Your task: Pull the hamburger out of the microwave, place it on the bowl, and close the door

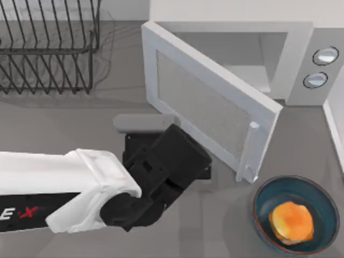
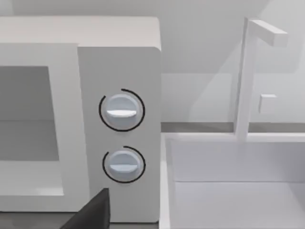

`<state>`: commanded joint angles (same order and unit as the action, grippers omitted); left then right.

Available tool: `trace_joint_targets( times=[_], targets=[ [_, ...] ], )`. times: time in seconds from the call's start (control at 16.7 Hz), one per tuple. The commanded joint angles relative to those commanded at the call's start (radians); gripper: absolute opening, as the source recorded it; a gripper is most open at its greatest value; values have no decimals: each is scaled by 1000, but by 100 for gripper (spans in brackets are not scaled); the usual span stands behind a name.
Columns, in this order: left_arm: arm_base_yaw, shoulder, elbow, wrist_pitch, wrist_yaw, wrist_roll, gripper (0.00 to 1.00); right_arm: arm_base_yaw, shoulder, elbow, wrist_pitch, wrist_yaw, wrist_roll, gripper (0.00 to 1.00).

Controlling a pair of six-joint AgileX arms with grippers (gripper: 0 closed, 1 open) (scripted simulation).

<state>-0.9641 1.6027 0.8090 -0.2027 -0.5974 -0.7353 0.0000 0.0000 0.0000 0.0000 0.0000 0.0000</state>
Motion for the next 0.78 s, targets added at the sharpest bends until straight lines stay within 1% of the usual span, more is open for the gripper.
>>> trace_joint_targets(
  times=[0.24, 0.36, 0.48, 0.78],
  targets=[
    [-87, 153, 198, -80, -45, -89, 0, 0, 0, 0, 0, 0, 0, 100],
    [-121, 212, 271, -115, -62, -125, 0, 0, 0, 0, 0, 0, 0, 100],
    [-138, 241, 301, -132, -70, -143, 0, 0, 0, 0, 0, 0, 0, 100],
    [-135, 240, 303, -132, -68, -144, 0, 0, 0, 0, 0, 0, 0, 100]
  ],
)
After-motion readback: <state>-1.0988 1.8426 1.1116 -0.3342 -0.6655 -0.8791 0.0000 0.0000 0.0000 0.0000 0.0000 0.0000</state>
